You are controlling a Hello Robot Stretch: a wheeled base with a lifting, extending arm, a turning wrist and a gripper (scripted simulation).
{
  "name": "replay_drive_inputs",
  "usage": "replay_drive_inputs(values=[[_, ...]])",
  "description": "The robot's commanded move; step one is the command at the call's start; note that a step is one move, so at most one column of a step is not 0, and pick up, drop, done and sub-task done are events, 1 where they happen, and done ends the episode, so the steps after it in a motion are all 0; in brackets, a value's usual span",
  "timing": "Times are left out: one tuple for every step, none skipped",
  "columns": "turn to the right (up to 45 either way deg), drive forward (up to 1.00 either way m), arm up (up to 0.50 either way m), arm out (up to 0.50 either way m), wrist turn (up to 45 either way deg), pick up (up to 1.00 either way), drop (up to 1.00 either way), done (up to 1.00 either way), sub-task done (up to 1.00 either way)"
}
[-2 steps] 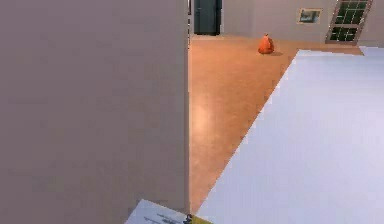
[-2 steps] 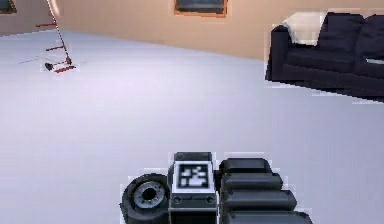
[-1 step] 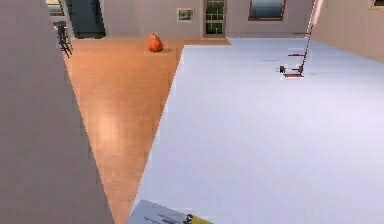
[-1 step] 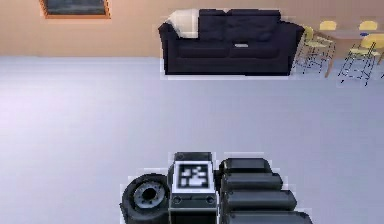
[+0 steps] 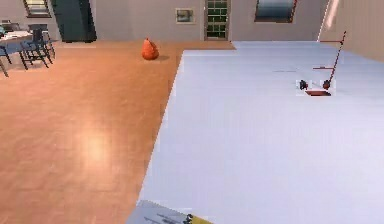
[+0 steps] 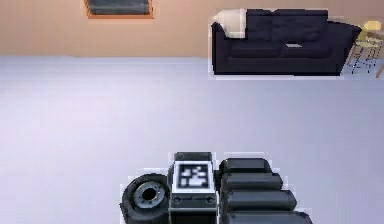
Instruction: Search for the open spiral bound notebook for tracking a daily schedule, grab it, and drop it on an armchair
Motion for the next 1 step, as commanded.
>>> replay_drive_inputs(values=[[21.0,0.00,0.00,0.00,0.0,0.00,0.00,0.00,0.00]])
